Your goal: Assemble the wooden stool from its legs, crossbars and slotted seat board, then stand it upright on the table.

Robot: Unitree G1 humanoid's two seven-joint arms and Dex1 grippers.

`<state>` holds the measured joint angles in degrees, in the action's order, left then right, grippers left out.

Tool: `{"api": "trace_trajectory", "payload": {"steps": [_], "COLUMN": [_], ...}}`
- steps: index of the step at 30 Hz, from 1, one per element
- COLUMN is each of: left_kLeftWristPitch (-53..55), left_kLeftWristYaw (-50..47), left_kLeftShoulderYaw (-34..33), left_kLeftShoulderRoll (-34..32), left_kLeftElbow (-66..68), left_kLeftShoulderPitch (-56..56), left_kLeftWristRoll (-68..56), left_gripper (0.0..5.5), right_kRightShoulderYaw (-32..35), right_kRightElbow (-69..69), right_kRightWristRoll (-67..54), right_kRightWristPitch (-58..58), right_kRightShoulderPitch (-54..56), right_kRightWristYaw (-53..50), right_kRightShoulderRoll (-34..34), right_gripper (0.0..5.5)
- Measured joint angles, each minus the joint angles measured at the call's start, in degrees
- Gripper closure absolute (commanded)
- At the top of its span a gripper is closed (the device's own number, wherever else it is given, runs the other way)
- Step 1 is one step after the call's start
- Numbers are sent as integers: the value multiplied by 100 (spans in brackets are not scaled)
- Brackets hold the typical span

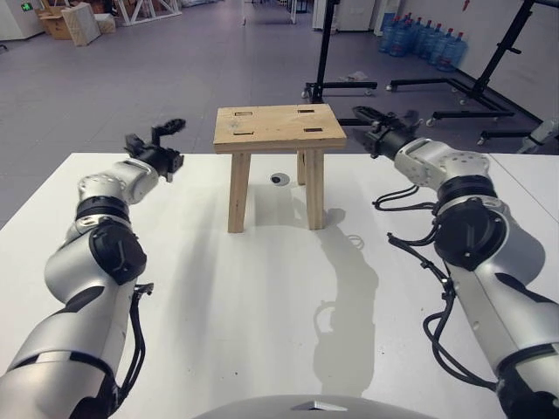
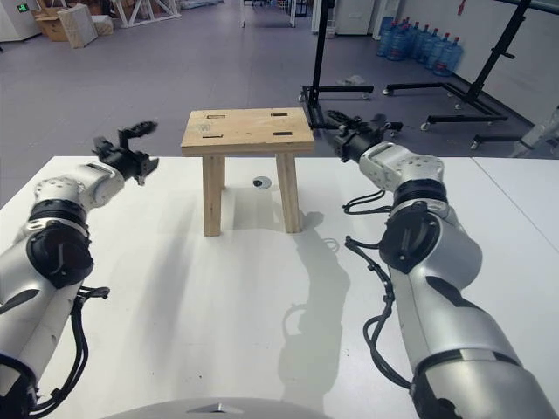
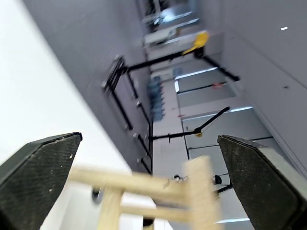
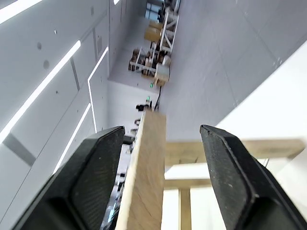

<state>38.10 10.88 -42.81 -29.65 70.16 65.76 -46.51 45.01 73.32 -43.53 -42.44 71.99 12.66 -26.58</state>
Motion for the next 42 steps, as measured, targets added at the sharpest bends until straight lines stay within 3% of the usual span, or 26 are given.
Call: {"api": "trace_trajectory", "payload": {"steps": [5,10,13,15,19,42], "left_kLeftWristPitch": [-551,-1637,-2390,-2961,-3245,-3367], "left_kLeftWristYaw": [618,330,-177,-612,-974,-984], "left_kLeftShoulderYaw": [953,1491,1836,2313,3116,2962], "left_kLeftShoulderRoll": [-791,-725,-120,700,1951,2198], "left_kLeftElbow": [-1398,-3800,-5133,-5975,-6838,-7119], "left_kLeftShoulderPitch": [-287,-1972,-3441,-4764,-6064,-5928], "left_kLeftWristRoll": [999,2022,2721,3264,3582,3553], "left_gripper": [32,32,32,32,32,32], "right_kRightShoulderYaw": [-948,-1441,-2053,-2906,-3949,-3938], "right_kRightElbow": [-976,-3673,-5514,-6874,-8489,-8480], "right_kRightWristRoll": [840,1323,2076,2962,3881,4051], "right_kRightWristPitch": [511,1102,1690,2342,2942,3541], "right_kRightShoulderPitch": [-163,-1822,-3406,-4864,-6313,-6549], "right_kRightWristYaw": [579,82,-712,-1477,-2180,-1866], "right_kRightShoulderRoll": [-623,-158,781,1676,2589,2600], "right_gripper": [261,261,261,261,261,261]}}
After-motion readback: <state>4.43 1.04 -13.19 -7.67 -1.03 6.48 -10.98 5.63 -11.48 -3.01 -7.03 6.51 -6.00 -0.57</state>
